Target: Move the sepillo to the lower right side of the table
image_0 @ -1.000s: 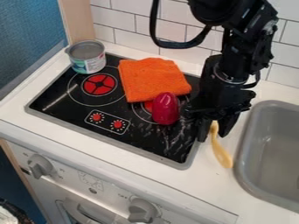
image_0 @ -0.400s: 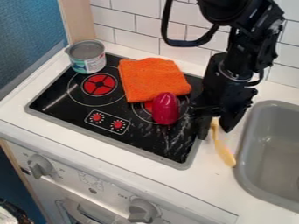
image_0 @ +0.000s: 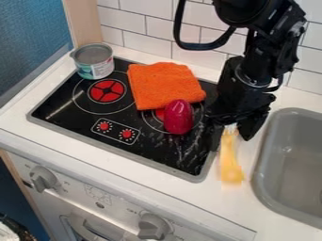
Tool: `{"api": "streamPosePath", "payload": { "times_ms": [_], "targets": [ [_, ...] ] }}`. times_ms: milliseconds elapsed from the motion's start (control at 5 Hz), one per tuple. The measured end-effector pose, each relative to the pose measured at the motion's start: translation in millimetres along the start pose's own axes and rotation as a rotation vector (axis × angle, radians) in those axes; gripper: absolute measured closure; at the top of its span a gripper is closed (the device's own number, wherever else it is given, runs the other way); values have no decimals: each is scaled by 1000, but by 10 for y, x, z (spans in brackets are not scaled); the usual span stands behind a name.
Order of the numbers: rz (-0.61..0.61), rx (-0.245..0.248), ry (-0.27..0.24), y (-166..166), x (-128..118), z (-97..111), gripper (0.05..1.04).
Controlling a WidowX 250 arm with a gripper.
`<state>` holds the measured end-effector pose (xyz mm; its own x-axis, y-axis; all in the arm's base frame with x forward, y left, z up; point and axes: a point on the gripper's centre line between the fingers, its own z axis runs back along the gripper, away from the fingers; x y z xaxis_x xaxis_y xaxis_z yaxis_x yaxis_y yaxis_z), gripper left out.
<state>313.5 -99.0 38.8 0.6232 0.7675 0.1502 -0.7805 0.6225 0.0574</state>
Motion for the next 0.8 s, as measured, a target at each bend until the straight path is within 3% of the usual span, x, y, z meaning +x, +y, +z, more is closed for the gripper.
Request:
{"api": "streamPosePath", "payload": {
  "times_ms": [200,400,800],
  "targets": [
    [2,3,5,35,-23,-34,83],
    [52,-55,22,101,55,132,83],
    [126,-166,-14,223,225,650,83]
  ]
}}
